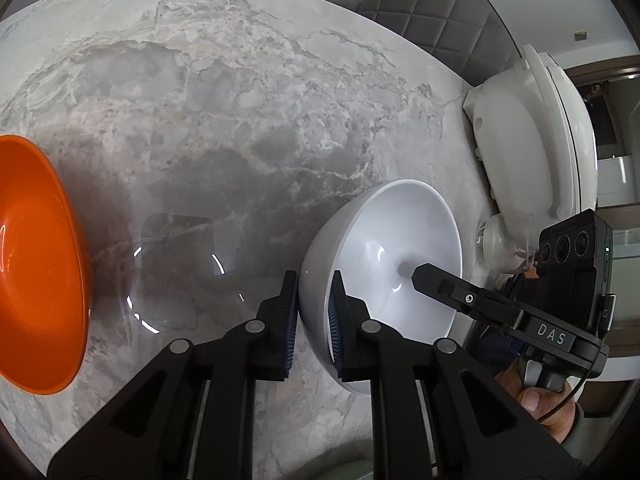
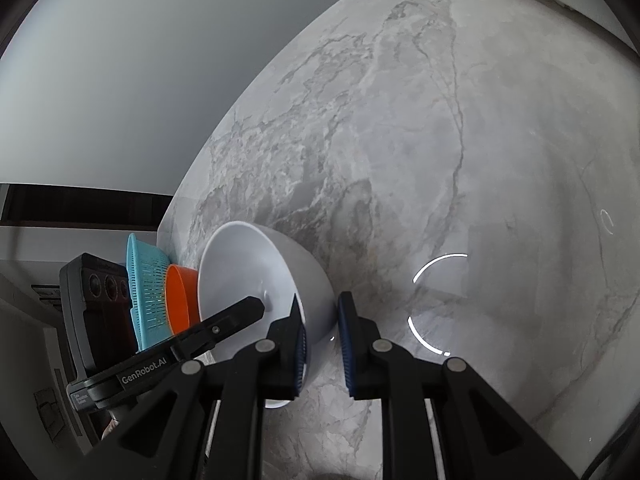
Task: Organize plates and bowls
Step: 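Lift the small white bowl with both grippers and carry it to the patterned bowl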
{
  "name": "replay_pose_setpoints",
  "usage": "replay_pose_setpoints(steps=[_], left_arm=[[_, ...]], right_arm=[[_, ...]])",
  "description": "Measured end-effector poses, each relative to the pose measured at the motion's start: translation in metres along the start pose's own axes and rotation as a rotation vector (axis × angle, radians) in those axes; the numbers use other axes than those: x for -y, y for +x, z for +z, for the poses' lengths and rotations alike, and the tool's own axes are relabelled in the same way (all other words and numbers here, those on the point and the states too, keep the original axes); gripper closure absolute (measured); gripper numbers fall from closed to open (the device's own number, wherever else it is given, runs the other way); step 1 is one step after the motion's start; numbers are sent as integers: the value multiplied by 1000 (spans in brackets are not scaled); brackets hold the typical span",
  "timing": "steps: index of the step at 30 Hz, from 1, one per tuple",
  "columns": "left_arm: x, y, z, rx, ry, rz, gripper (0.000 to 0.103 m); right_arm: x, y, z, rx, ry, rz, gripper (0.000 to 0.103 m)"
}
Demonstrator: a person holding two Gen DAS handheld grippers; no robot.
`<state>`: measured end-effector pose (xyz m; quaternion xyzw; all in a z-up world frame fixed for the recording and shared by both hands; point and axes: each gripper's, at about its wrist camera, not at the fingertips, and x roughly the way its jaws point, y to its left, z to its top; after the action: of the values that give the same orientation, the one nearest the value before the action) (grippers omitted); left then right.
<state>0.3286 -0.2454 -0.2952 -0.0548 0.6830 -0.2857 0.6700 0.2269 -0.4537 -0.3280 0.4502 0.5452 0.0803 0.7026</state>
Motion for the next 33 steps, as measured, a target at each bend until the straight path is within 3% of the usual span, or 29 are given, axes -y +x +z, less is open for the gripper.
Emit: replay_pose_setpoints(steps=[16, 33], left_arm=[[3, -48, -42, 31, 6, 14, 91], [14, -95, -143, 29, 55, -15, 91]], right_arm=[[-23, -12, -27, -10, -51, 23, 86], [-41, -51, -114, -21, -92, 11, 86]])
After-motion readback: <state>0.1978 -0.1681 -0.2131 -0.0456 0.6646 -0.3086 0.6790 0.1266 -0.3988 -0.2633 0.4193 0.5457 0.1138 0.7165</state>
